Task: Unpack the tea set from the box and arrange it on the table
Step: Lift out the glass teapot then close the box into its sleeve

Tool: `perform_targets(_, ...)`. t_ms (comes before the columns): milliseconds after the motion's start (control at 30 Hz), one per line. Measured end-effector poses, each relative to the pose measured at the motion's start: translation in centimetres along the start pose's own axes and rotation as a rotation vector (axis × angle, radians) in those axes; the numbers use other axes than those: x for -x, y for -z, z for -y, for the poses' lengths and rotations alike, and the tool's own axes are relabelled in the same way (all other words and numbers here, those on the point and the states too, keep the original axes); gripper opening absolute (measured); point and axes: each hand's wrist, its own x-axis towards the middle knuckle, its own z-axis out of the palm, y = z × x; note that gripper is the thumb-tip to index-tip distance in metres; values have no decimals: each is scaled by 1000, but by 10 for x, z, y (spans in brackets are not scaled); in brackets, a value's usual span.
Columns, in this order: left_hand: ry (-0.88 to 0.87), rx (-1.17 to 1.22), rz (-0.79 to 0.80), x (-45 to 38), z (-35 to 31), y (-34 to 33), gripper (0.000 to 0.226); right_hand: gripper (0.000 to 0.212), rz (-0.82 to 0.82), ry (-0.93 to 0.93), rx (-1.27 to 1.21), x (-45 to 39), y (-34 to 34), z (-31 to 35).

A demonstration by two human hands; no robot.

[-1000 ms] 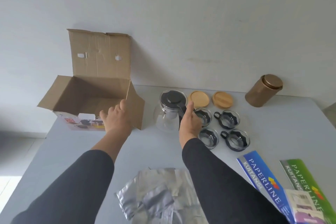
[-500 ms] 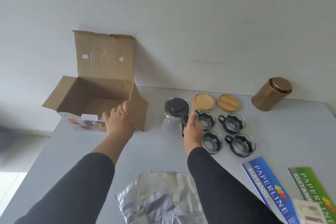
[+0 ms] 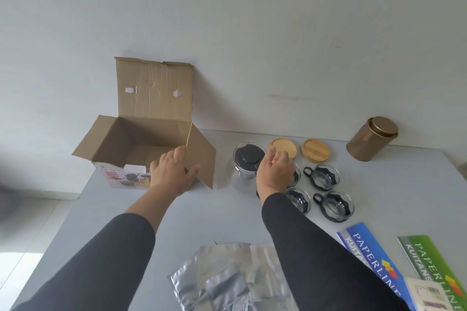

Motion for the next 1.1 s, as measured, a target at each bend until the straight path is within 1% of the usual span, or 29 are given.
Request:
perform_targets(100, -13, 40, -81, 0, 12, 16, 59, 31, 9, 105, -70, 4, -2, 33)
perform_targets(167, 10, 22, -113, -4, 27, 31, 58, 28, 71, 131, -97, 16, -7, 55)
perform_targets(267, 89, -24, -163, -13, 62, 56, 57, 38, 224, 190, -65, 44, -24, 83)
perform_targets(333, 157, -57, -171, -17, 90, 71, 56, 42, 334, 210, 21, 65, -40, 95)
perform_targets(400, 232, -85, -138, -21, 119, 84, 55, 41, 385, 163, 88, 87, -57, 103)
perform_targets(467, 305, -91, -79, -25, 147, 95, 57, 37, 389, 82, 124, 107, -71, 108)
perform_targets(600, 366, -20, 59, -39, 188, 109, 66, 25, 428, -68, 205, 132, -87, 122)
perform_targets(667, 359, 58, 141, -46, 199, 111, 73, 34, 415, -148, 230, 138, -96, 125)
perform_targets(767, 318, 193, 227, -47, 205, 106, 84, 46, 320, -288, 183, 145, -102, 128)
perform_targets(833, 289, 246, 233, -47, 206, 103, 84, 50, 285, -411, 149, 149, -104, 130)
perform_targets(933, 284, 322, 201, -51, 206, 106, 78, 51, 304, -568, 14, 156, -108, 130)
perform_targets(1000, 296, 370, 182, -52, 206, 108, 72, 51, 320, -586, -55, 160, -111, 129)
perform_targets(1033, 286, 382, 168, -51, 207, 108, 66, 51, 313, -565, -58, 161, -113, 128)
perform_targets(1100, 206, 380, 131, -51, 208, 105, 54, 48, 271, -479, -27, 163, -117, 129)
